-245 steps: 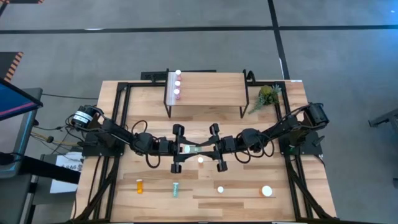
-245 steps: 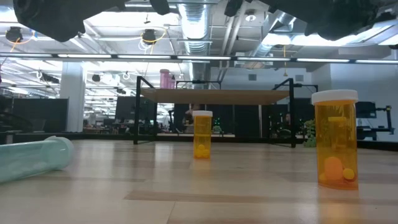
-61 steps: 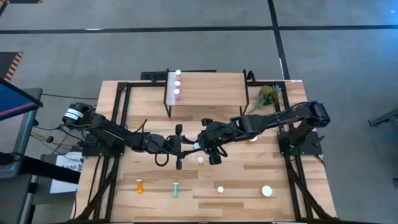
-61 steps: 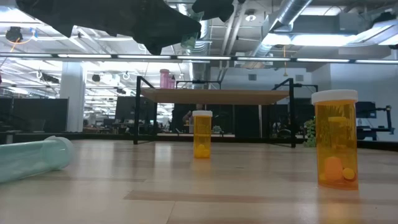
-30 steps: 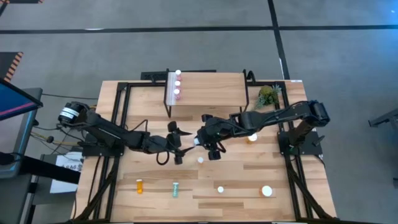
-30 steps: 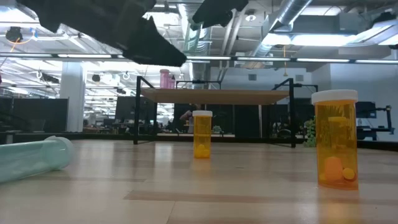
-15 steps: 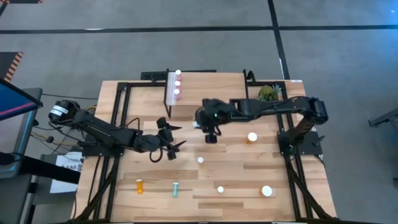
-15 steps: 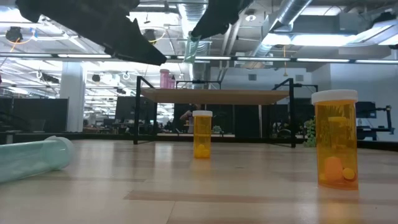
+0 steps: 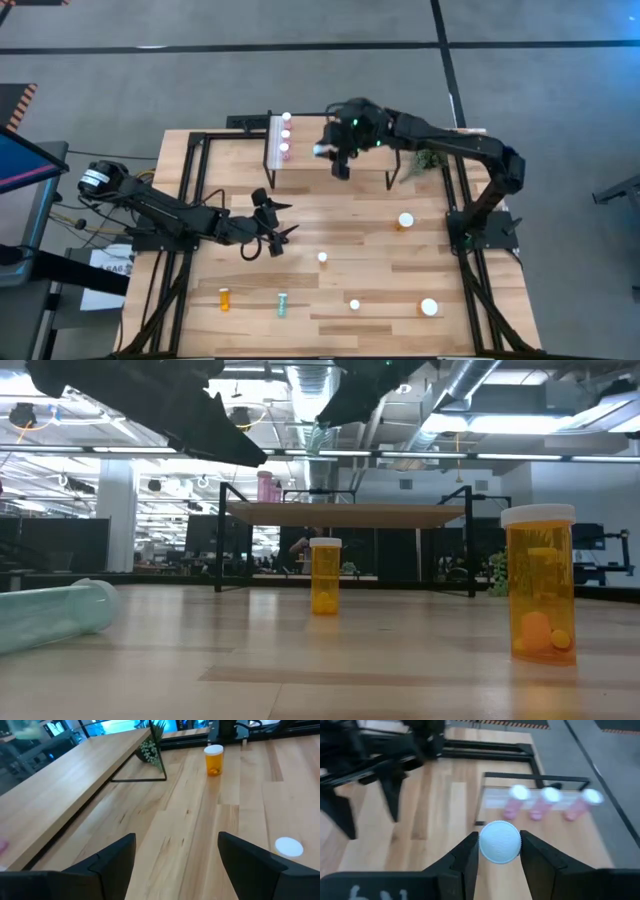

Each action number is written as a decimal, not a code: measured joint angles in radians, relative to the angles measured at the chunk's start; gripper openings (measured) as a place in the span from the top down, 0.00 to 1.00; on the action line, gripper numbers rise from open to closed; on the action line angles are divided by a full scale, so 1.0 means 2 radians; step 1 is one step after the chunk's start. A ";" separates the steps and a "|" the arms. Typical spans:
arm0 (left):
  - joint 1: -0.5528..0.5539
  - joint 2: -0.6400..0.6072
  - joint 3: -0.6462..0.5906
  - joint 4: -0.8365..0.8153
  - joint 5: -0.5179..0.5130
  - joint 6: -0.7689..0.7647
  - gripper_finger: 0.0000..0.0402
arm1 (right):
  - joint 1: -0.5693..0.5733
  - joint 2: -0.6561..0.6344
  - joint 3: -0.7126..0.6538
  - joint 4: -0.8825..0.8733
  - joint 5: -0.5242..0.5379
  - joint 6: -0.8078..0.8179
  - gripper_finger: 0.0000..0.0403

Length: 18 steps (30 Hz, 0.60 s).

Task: Pick and place medicine bottles onto shelf by color
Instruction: Put the top green pill bottle on the shelf

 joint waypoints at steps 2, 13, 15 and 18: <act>0.002 0.000 0.000 0.000 0.000 0.002 0.34 | -0.016 0.000 0.004 0.005 -0.006 -0.005 0.62; 0.035 0.000 0.000 -0.006 0.018 -0.003 0.34 | -0.084 0.016 0.006 0.042 -0.050 -0.017 0.61; 0.039 0.000 0.000 -0.007 0.027 -0.007 0.34 | -0.093 0.031 0.018 0.038 -0.059 -0.017 0.61; 0.040 0.000 0.000 -0.008 0.034 -0.013 0.34 | -0.099 0.061 0.056 0.009 -0.061 -0.023 0.61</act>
